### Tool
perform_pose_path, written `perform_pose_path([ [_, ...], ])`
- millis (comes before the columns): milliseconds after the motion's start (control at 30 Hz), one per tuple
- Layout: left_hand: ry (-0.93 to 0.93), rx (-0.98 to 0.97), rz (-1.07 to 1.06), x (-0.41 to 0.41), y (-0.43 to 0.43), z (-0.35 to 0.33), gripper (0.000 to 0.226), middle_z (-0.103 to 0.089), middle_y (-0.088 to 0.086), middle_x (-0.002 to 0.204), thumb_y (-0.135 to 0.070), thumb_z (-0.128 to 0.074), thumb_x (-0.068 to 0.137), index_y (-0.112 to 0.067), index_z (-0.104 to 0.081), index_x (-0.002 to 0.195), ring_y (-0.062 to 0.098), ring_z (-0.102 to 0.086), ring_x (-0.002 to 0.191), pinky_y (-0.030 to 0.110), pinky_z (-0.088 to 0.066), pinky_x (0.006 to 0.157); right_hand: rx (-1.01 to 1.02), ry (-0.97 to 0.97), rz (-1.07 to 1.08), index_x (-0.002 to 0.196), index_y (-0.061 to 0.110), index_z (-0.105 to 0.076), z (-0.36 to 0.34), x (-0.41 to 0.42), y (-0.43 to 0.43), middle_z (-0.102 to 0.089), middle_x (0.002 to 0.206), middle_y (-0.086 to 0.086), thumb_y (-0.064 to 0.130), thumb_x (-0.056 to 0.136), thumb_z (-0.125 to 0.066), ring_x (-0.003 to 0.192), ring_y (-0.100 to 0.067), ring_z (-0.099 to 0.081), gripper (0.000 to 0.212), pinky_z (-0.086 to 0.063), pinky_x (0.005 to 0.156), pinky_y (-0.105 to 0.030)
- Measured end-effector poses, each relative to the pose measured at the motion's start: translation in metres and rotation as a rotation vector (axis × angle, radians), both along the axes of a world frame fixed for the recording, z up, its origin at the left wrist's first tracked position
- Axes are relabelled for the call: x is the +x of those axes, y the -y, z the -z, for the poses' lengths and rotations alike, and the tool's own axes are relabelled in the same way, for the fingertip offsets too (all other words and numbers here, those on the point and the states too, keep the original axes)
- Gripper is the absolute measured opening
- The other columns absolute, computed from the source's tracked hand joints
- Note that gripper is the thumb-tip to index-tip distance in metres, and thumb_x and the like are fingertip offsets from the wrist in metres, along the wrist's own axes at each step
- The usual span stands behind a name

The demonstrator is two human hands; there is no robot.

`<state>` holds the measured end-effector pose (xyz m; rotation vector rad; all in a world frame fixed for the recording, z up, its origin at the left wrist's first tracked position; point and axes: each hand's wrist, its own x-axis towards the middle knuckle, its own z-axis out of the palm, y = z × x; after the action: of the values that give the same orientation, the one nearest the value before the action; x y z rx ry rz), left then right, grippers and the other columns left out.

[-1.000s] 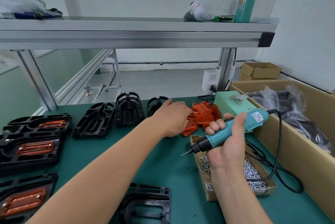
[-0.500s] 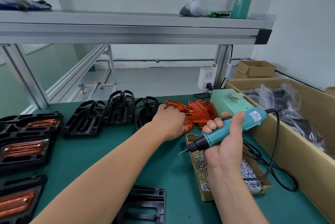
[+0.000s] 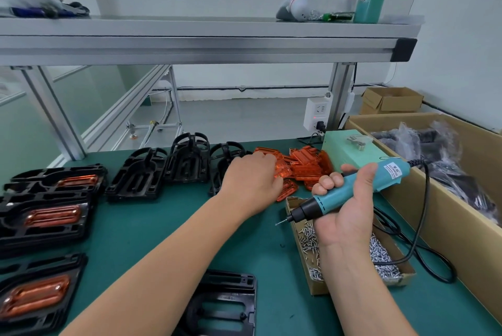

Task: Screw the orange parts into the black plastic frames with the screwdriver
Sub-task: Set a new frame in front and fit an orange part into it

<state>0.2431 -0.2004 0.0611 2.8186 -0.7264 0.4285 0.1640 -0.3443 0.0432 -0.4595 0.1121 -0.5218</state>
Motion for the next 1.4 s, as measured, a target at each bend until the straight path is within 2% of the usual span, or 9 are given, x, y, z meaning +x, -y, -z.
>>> perform_pose_path([
  [100,-0.053,-0.146,0.019,-0.032,-0.033,-0.006,0.018,-0.055,-0.008,0.085,-0.047,-0.051,0.092,-0.030,-0.051,0.086,0.018,-0.058,0.078,0.036,-0.047,0.065,-0.003,0.002,-0.010,0.097,0.017,-0.063,-0.002,0.000,0.000,-0.049,0.073,0.002,0.056,0.097,-0.067,0.063,-0.012,-0.049,0.040,-0.047,0.057,-0.024],
  [167,-0.128,-0.218,0.070,-0.058,-0.060,-0.005,0.022,-0.055,-0.006,0.079,-0.048,-0.053,0.090,-0.028,-0.050,0.081,0.012,-0.055,0.074,0.037,-0.047,0.065,-0.014,-0.001,-0.015,0.097,0.017,-0.062,-0.002,0.000,-0.001,-0.049,0.072,0.002,0.056,0.098,-0.065,0.062,-0.012,-0.050,0.039,-0.046,0.056,-0.024],
  [400,-0.241,-0.258,0.163,-0.125,-0.127,0.009,0.034,-0.058,-0.016,0.094,-0.056,-0.055,0.090,-0.033,-0.062,0.114,0.004,-0.058,0.088,0.031,-0.051,0.080,-0.085,0.019,-0.085,0.096,0.017,-0.062,-0.001,-0.005,-0.017,-0.048,0.073,0.001,0.057,0.096,-0.067,0.062,-0.012,-0.049,0.040,-0.047,0.056,-0.024],
  [567,-0.341,-0.389,0.175,-0.142,-0.148,0.017,0.049,-0.060,-0.025,0.114,-0.049,-0.067,0.088,-0.038,-0.064,0.136,-0.004,-0.060,0.105,0.011,-0.042,0.092,-0.149,0.030,-0.147,0.098,0.018,-0.062,0.001,-0.009,-0.031,-0.046,0.074,0.001,0.059,0.092,-0.071,0.063,-0.013,-0.047,0.043,-0.046,0.057,-0.025],
  [700,-0.517,-0.517,0.180,-0.146,-0.159,0.022,0.052,-0.062,-0.021,0.124,-0.044,-0.074,0.088,-0.048,-0.061,0.138,0.004,-0.064,0.113,0.020,-0.047,0.097,-0.171,0.044,-0.164,0.098,0.017,-0.061,0.002,-0.011,-0.037,-0.045,0.074,0.001,0.059,0.091,-0.072,0.063,-0.013,-0.047,0.044,-0.046,0.057,-0.024],
  [900,-0.590,-0.475,0.212,-0.148,-0.165,0.024,0.056,-0.060,-0.019,0.129,-0.044,-0.073,0.087,-0.045,-0.059,0.141,0.010,-0.065,0.114,0.037,-0.051,0.103,-0.167,0.036,-0.179,0.099,0.016,-0.061,0.002,-0.013,-0.041,-0.045,0.074,0.001,0.058,0.094,-0.069,0.063,-0.012,-0.047,0.042,-0.046,0.057,-0.024],
  [1100,-0.520,-0.398,0.252,-0.154,-0.162,0.017,0.048,-0.059,-0.018,0.116,-0.039,-0.072,0.090,-0.049,-0.059,0.135,0.008,-0.064,0.106,0.022,-0.046,0.092,-0.179,0.035,-0.195,0.096,0.015,-0.063,0.002,-0.015,-0.044,-0.046,0.072,0.002,0.057,0.095,-0.067,0.063,-0.012,-0.048,0.042,-0.046,0.057,-0.023],
  [1300,-0.530,-0.351,0.281,-0.158,-0.159,0.014,0.040,-0.059,-0.016,0.109,-0.040,-0.075,0.089,-0.046,-0.065,0.128,0.008,-0.063,0.100,0.021,-0.047,0.087,-0.186,0.028,-0.199,0.096,0.016,-0.063,0.003,-0.017,-0.045,-0.048,0.072,0.002,0.057,0.100,-0.064,0.063,-0.012,-0.049,0.041,-0.047,0.057,-0.023],
  [1400,-0.503,-0.285,0.308,-0.158,-0.161,0.013,0.043,-0.059,-0.020,0.110,-0.045,-0.073,0.089,-0.049,-0.061,0.130,0.006,-0.058,0.110,0.021,-0.045,0.092,-0.188,0.040,-0.211,0.097,0.016,-0.062,0.001,-0.018,-0.045,-0.047,0.073,0.002,0.057,0.092,-0.071,0.064,-0.012,-0.049,0.043,-0.047,0.057,-0.023],
])
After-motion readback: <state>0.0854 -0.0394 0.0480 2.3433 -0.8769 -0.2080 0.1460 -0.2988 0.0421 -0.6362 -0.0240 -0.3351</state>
